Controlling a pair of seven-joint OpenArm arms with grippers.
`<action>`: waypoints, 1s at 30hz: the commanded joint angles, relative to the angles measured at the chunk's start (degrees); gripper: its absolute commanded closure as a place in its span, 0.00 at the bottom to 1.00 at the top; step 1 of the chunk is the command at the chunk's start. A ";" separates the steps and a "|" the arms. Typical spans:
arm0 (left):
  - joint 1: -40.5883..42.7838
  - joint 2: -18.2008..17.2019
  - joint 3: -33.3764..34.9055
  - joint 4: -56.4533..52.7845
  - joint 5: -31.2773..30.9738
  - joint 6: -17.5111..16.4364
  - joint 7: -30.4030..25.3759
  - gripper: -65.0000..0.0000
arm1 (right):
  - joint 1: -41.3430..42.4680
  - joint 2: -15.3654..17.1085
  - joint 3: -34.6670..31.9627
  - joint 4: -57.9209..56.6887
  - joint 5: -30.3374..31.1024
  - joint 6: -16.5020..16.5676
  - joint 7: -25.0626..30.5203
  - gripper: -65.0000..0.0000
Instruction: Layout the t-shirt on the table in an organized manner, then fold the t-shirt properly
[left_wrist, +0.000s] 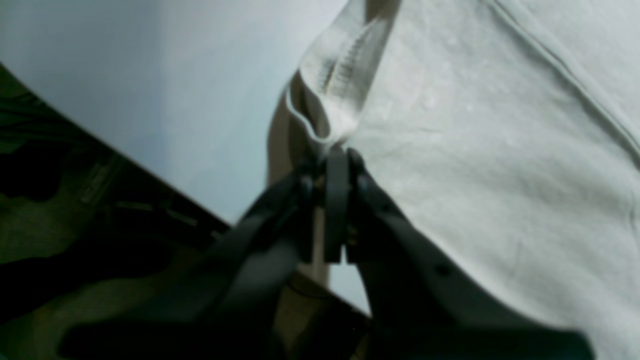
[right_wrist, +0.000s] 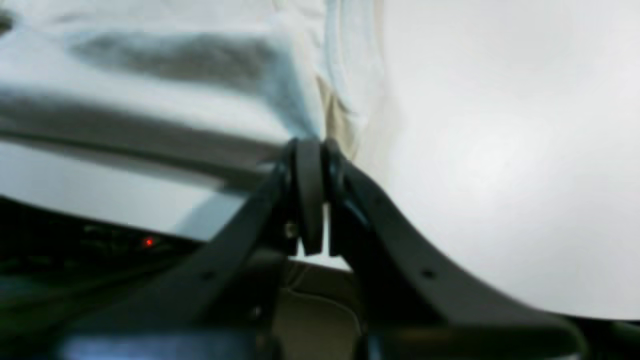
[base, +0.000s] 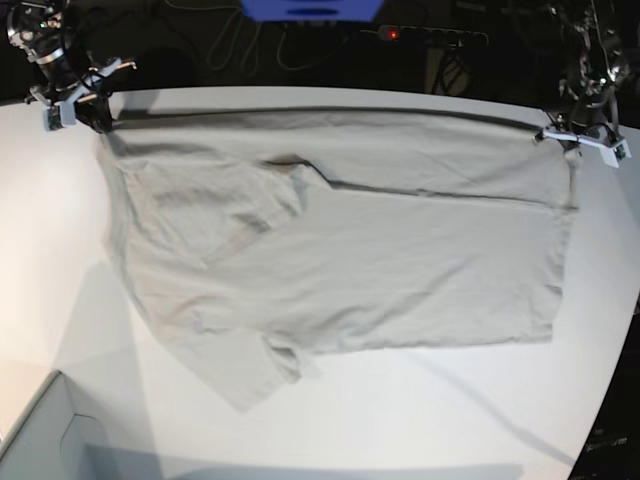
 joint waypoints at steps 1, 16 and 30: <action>0.81 -0.88 -0.39 1.16 -0.06 0.12 -0.35 1.00 | -0.43 0.59 0.41 0.89 0.97 -0.01 1.46 1.00; 1.60 -1.23 -2.77 9.34 -0.06 -7.44 9.93 0.57 | -1.40 -1.43 5.16 6.78 1.06 -0.01 1.54 0.56; -9.83 2.20 -12.44 18.39 0.56 -8.06 14.06 0.23 | 23.13 0.15 4.46 4.76 -0.96 -0.01 -7.60 0.42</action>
